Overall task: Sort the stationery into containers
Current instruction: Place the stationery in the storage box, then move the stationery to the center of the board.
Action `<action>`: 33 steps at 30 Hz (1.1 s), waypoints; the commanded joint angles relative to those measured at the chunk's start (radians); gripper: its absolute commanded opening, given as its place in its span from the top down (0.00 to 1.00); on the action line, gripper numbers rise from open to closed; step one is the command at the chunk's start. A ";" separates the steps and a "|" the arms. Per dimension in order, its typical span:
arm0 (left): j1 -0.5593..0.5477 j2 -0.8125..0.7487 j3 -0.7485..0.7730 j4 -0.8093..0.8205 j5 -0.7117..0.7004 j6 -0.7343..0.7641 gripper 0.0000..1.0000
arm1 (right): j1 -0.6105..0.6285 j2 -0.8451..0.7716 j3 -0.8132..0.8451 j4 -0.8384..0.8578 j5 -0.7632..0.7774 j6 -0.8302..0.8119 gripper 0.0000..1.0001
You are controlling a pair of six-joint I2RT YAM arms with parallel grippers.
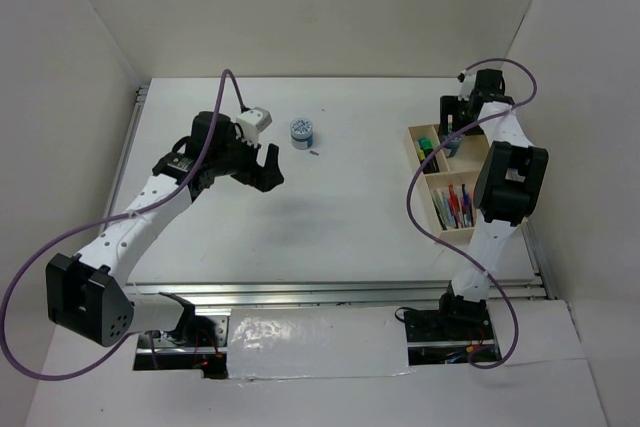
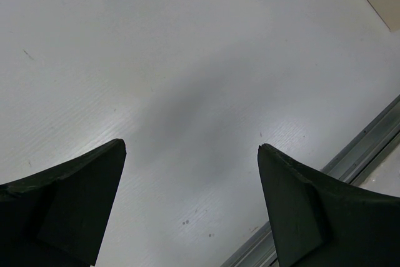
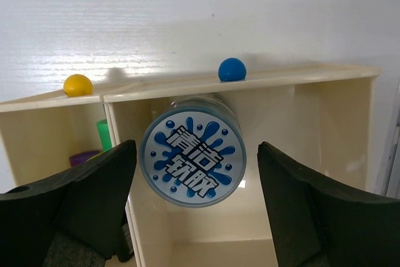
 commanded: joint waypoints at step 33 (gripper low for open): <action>-0.029 0.885 0.662 0.317 -0.202 0.152 0.01 | 0.001 -0.808 -0.352 -0.151 -0.334 -0.014 0.17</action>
